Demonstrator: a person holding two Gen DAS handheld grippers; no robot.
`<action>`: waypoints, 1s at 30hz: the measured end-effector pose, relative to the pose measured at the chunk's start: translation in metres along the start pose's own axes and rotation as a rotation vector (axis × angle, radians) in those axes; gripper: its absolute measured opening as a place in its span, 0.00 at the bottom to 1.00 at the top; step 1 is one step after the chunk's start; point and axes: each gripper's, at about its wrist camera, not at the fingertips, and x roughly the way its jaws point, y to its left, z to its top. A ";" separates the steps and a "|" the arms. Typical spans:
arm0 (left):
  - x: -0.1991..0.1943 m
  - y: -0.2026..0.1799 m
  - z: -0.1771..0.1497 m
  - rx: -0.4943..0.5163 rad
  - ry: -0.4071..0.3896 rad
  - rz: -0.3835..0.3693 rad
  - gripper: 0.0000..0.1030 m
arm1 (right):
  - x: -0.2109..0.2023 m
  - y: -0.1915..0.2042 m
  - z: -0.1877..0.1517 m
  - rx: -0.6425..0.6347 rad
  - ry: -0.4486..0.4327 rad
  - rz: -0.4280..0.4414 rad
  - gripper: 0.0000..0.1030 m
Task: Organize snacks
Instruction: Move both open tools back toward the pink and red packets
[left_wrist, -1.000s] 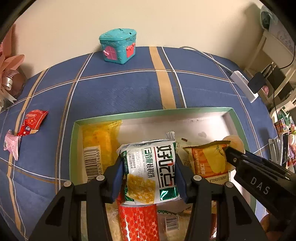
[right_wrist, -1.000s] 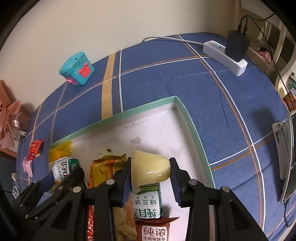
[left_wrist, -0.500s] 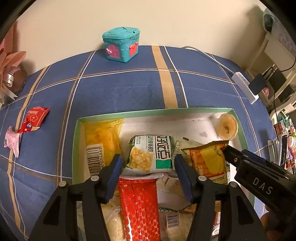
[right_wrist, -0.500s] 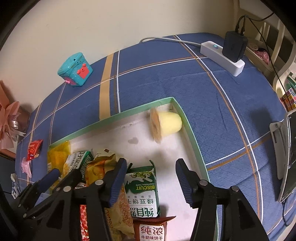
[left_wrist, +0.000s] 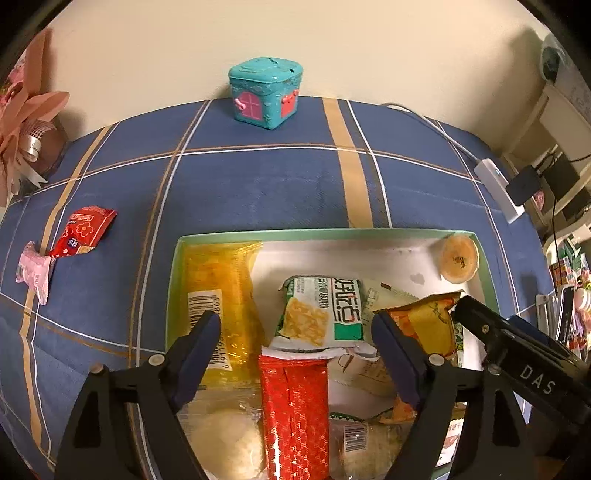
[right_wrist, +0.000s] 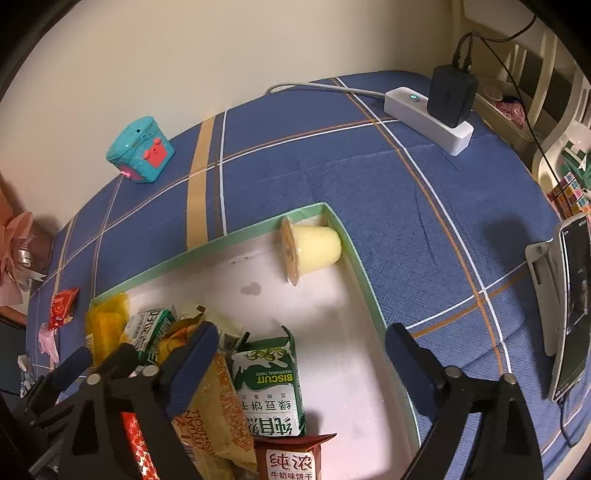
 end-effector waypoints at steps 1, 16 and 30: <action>-0.001 0.001 0.000 -0.005 -0.006 0.008 0.90 | -0.001 -0.001 0.000 0.004 -0.006 -0.003 0.99; -0.002 0.012 0.002 -0.036 -0.031 0.086 1.00 | -0.010 0.009 0.004 0.011 -0.045 0.017 1.00; -0.017 0.033 -0.006 -0.074 0.029 0.108 1.00 | -0.024 0.033 -0.003 -0.060 -0.013 -0.005 1.00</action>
